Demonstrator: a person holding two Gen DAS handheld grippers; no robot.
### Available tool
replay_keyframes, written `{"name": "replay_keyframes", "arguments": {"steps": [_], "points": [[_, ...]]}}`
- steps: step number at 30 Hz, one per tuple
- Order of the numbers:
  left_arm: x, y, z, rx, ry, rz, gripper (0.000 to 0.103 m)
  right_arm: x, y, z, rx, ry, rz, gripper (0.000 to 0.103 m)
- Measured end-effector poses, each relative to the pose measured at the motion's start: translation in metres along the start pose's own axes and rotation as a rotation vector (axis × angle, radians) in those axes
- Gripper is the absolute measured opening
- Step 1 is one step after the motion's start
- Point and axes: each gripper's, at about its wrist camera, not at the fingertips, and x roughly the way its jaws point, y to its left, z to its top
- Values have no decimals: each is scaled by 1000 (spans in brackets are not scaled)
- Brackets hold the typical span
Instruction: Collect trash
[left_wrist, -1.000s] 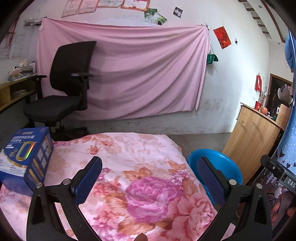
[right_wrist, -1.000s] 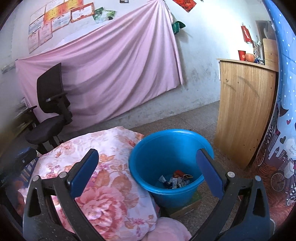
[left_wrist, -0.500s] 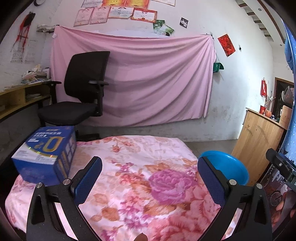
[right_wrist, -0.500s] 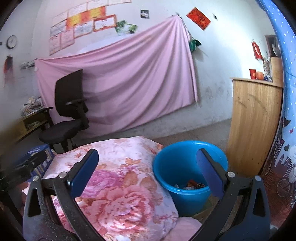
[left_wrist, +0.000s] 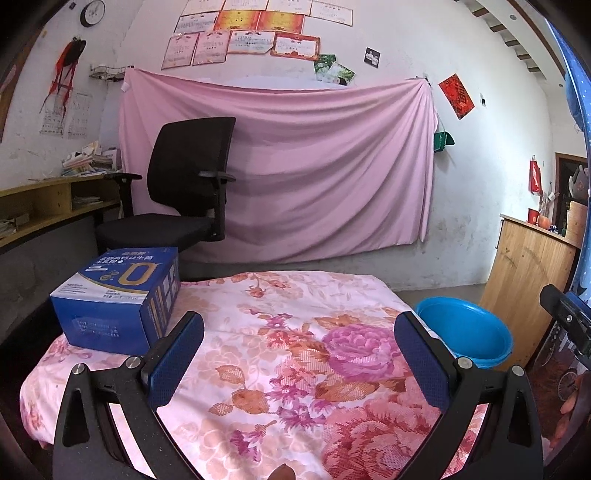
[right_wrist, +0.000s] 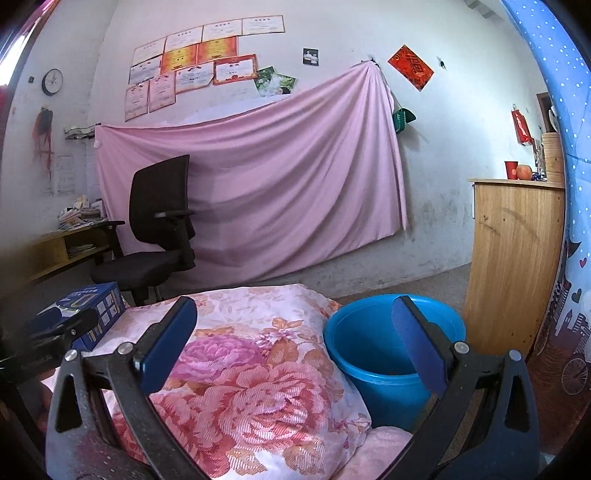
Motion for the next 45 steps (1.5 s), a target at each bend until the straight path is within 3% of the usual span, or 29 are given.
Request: {"name": "replay_keyframes", "arguments": {"steps": [45], "points": [[0, -2, -7, 23, -1, -10, 101, 6, -7, -11, 29, 31, 1, 103]]}}
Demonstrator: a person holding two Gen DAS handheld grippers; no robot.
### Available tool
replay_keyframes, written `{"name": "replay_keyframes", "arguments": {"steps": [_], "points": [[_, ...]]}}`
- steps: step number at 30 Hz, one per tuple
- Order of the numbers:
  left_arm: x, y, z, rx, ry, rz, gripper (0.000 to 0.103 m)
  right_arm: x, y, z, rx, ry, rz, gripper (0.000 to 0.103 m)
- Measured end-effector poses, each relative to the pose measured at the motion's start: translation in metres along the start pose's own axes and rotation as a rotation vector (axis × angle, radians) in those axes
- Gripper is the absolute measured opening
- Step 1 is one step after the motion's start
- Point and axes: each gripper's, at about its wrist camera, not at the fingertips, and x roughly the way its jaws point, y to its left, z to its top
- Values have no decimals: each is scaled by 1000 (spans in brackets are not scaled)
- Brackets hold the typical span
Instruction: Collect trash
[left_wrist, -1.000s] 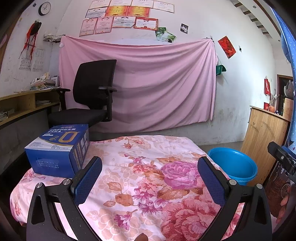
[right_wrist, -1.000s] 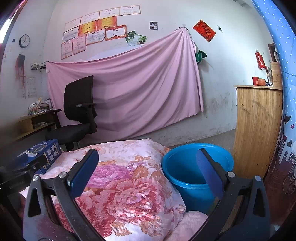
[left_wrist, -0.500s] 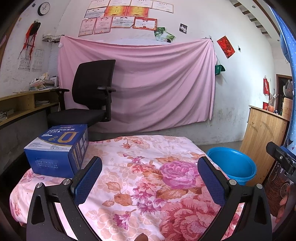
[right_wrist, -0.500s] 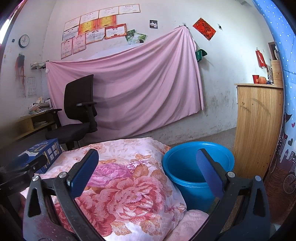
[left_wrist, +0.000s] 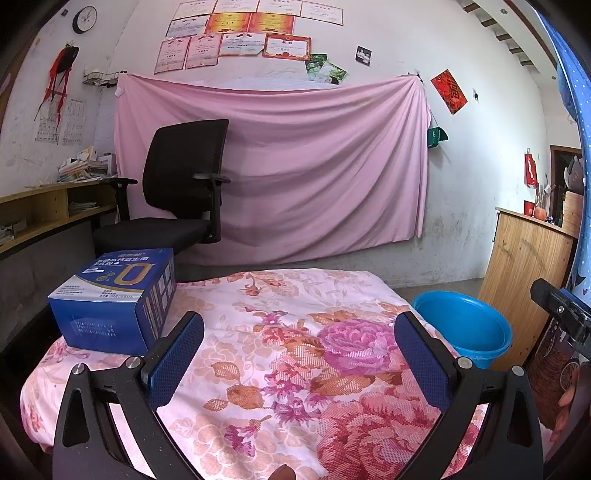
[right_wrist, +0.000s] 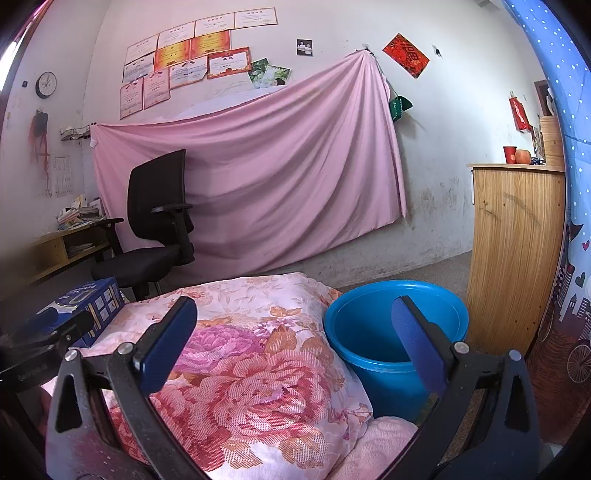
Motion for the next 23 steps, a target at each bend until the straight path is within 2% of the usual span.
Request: {"name": "replay_keyframes", "arguments": {"steps": [23], "points": [[2, 6, -4, -3, -10, 44, 101, 2, 4, -5, 5, 16, -1, 103]]}}
